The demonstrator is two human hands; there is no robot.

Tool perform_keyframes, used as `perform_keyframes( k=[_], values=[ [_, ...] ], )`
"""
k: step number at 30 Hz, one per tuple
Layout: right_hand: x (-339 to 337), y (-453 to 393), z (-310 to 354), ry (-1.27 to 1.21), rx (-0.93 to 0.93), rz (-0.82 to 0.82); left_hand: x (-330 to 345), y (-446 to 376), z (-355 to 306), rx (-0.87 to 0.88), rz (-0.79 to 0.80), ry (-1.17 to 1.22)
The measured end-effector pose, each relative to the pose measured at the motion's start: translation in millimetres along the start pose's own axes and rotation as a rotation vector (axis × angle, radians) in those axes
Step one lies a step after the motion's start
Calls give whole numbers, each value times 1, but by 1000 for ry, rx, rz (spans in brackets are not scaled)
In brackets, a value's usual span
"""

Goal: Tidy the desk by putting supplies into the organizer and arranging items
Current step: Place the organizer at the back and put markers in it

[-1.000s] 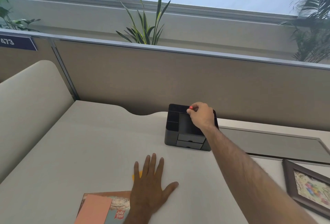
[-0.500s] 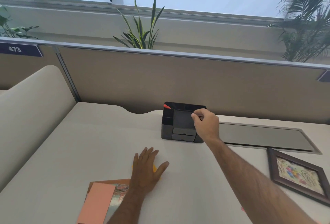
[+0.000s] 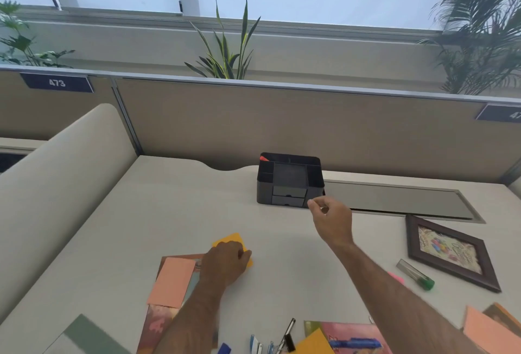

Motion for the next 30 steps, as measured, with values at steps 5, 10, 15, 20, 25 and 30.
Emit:
perform_keyframes(
  k=[5,10,15,20,25,30],
  values=[
    [-14,25,-5,10,42,9,-7,25,2,181,291,49],
    [-17,50,-8,-1,84,34,-23,66,0,169,675,100],
    [-14,74,-5,4,69,97,-21,92,2,140,759,-34],
    [-8,92,-3,-4,56,138,-18,108,-2,164,760,-187],
    [2,108,-5,-35,64,221,-13,111,4,97,737,-33],
    [15,121,-9,-189,117,436,-31,97,-2,81,550,259]
  ],
)
Point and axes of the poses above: each hand's wrist, its own y-axis away from the middle knuckle, its own x-axis out of the palm, z = x × y, the point moved 3 cm from there along -y, towards the middle knuckle, and after that the axes turned 2 degrees about x, right-handed, at the moved point
